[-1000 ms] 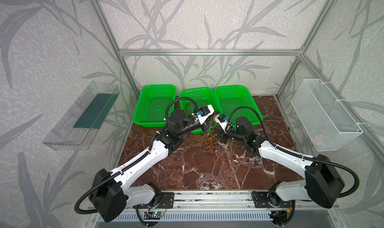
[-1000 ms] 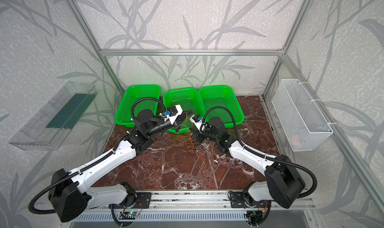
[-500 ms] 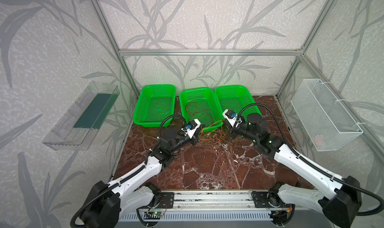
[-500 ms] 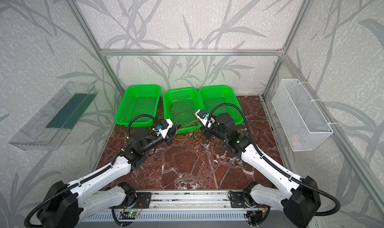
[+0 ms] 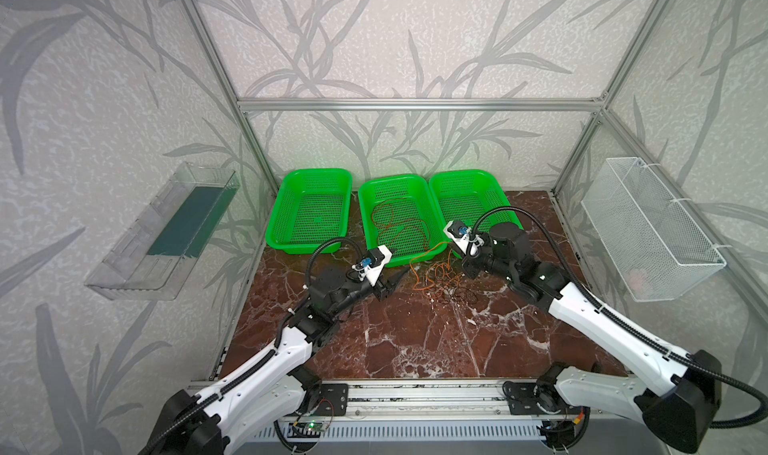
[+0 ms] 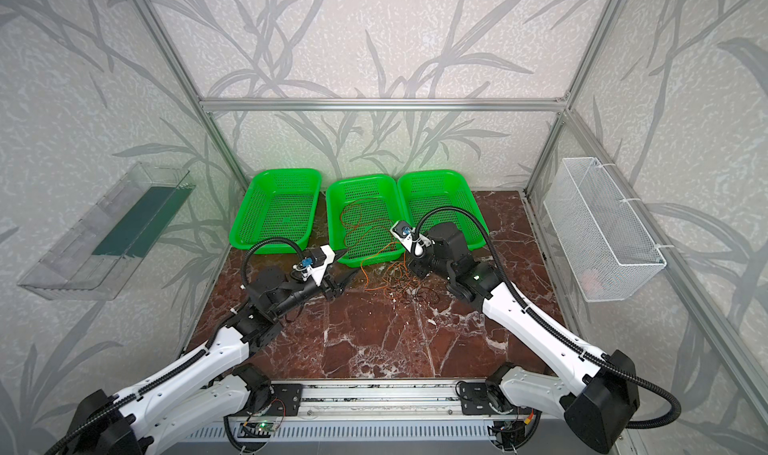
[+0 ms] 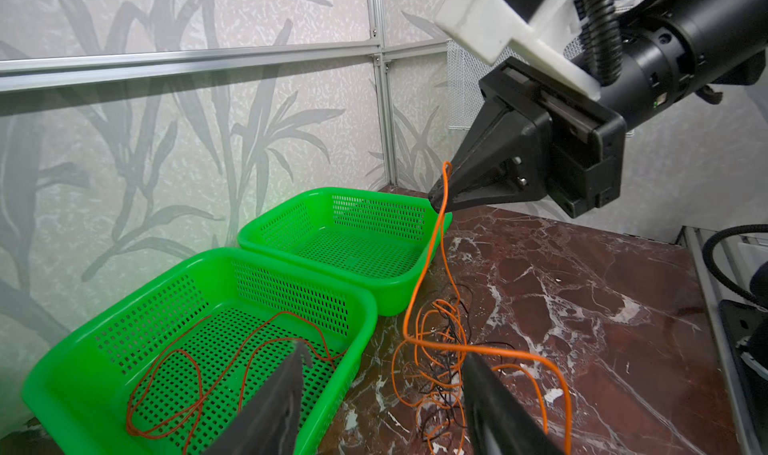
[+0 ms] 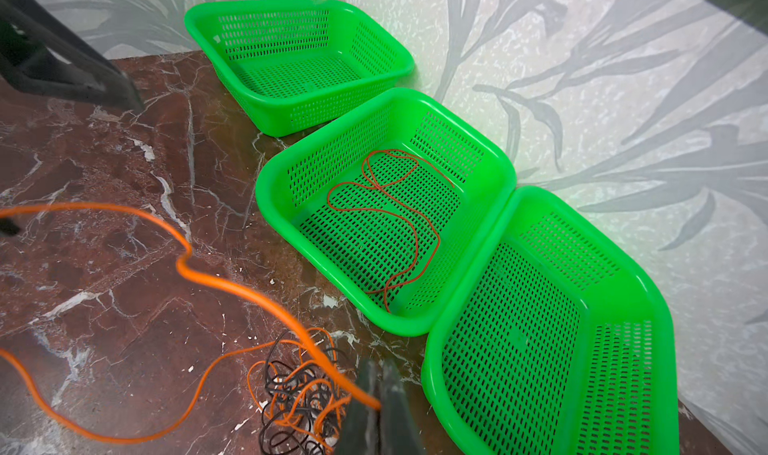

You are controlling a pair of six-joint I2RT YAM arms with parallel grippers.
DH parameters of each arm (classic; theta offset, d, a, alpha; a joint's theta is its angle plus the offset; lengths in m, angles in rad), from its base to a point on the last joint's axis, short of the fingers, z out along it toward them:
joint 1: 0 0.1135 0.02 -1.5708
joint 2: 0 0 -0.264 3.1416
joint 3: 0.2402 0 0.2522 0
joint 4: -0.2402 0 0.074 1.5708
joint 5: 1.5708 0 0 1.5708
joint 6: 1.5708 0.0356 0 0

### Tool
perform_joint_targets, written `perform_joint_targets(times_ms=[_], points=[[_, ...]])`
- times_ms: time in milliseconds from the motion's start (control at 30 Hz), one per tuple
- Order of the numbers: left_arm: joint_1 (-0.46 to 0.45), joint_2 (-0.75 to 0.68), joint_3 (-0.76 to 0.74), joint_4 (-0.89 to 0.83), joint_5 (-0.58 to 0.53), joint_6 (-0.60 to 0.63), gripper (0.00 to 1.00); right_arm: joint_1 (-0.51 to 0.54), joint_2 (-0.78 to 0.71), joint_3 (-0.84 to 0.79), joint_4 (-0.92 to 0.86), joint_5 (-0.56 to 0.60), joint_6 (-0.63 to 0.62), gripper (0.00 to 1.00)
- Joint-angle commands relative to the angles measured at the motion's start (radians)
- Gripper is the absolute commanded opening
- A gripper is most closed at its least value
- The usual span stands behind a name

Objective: Untangle the cables

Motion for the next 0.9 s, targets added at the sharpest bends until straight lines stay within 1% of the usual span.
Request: perform_joint_targets(times_ms=[0, 100, 167, 200, 300, 367, 400, 467, 500, 533, 600, 700, 767, 867], points=[[-0.004, -0.026, -0.031, -0.094, 0.036, -0.014, 0.66, 0.002, -0.023, -0.016, 0.029, -0.011, 0.032, 0.0], [-0.008, -0.047, -0.075, -0.091, 0.002, -0.015, 0.68, 0.002, -0.037, -0.021, 0.046, -0.008, 0.046, 0.0], [-0.007, -0.063, -0.104, -0.068, -0.037, -0.015, 0.72, 0.002, -0.045, -0.021, 0.049, -0.005, 0.048, 0.0], [-0.008, -0.07, -0.111, -0.073, -0.043, -0.012, 0.73, 0.002, -0.048, -0.019, 0.05, -0.006, 0.05, 0.0], [-0.015, -0.068, -0.098, -0.115, -0.017, -0.005, 0.74, 0.003, -0.053, -0.012, 0.053, -0.015, 0.061, 0.0], [-0.027, -0.051, -0.099, -0.113, 0.004, -0.014, 0.74, 0.002, -0.056, -0.007, 0.061, -0.016, 0.067, 0.0], [-0.035, -0.041, -0.101, -0.104, 0.022, -0.021, 0.74, 0.002, -0.056, -0.004, 0.063, -0.016, 0.071, 0.0], [-0.051, -0.022, -0.113, -0.072, 0.094, 0.004, 0.74, 0.002, -0.056, 0.004, 0.063, -0.018, 0.076, 0.0], [-0.06, -0.012, -0.119, -0.054, 0.1, -0.007, 0.79, 0.002, -0.058, 0.005, 0.063, -0.022, 0.08, 0.0], [-0.072, -0.008, -0.119, -0.046, 0.099, 0.003, 0.81, 0.002, -0.058, 0.009, 0.064, -0.024, 0.082, 0.0], [-0.086, -0.009, -0.11, -0.071, 0.087, 0.014, 0.83, 0.002, -0.058, 0.012, 0.065, -0.026, 0.087, 0.0], [-0.09, -0.005, -0.109, -0.068, 0.1, 0.02, 0.83, 0.002, -0.061, 0.017, 0.067, -0.026, 0.088, 0.0], [-0.09, 0.005, -0.101, -0.073, 0.084, 0.02, 0.85, 0.002, -0.064, 0.019, 0.069, -0.03, 0.093, 0.0], [-0.09, 0.048, -0.093, -0.037, 0.072, 0.016, 0.85, 0.002, -0.067, 0.02, 0.073, -0.043, 0.096, 0.0]])
